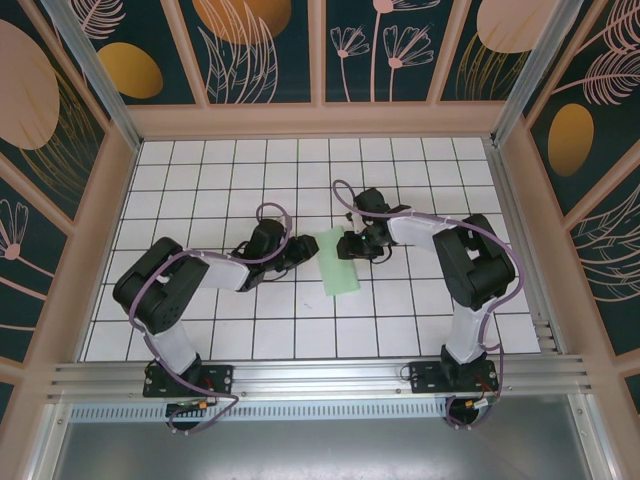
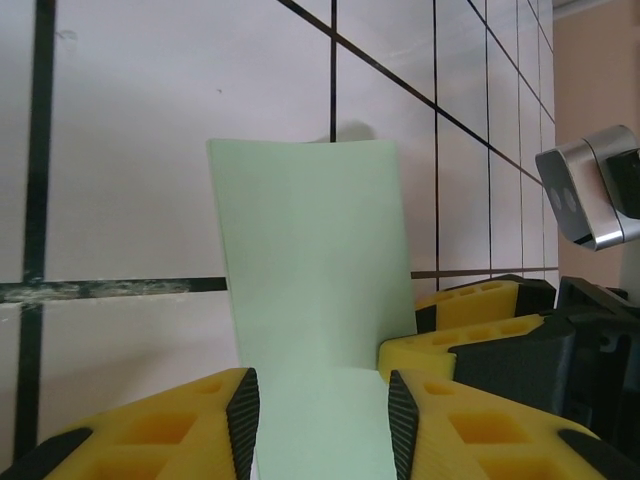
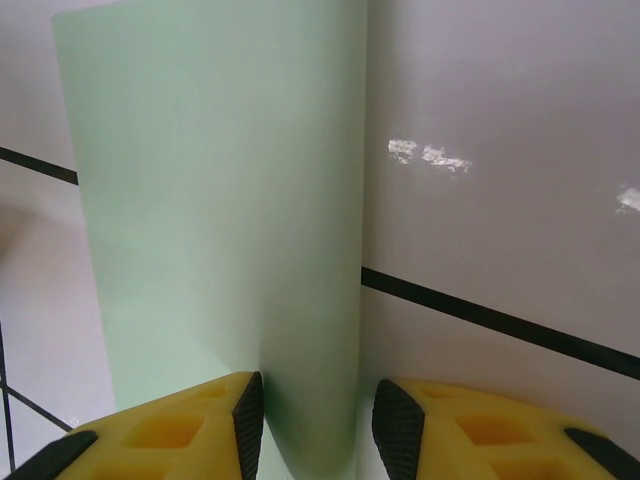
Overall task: Fold a paper plane with a square sheet of paper (pick it up from the middle)
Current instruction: Hold the square sheet of paper at the center of the table.
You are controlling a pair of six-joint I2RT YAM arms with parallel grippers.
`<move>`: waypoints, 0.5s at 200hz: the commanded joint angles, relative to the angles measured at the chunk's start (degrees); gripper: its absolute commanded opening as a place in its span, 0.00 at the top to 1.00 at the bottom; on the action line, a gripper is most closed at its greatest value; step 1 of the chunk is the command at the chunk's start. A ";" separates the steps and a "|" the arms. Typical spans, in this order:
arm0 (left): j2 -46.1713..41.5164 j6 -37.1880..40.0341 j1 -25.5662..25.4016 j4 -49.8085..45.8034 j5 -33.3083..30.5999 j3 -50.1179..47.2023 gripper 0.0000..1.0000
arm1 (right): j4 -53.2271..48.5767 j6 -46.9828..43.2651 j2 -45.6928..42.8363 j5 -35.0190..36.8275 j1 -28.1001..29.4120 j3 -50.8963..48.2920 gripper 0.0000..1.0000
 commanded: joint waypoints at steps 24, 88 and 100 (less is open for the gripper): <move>2.50 -0.63 -1.42 0.94 2.19 3.23 0.64 | 2.67 -0.37 8.11 6.47 0.96 -2.97 0.59; 5.72 0.48 -2.31 -7.88 1.24 7.99 0.78 | 2.85 -0.19 8.51 6.72 0.96 -3.06 0.59; 6.09 0.83 -2.44 -9.19 1.15 8.62 0.80 | 2.93 -0.19 8.56 6.72 0.96 -3.10 0.59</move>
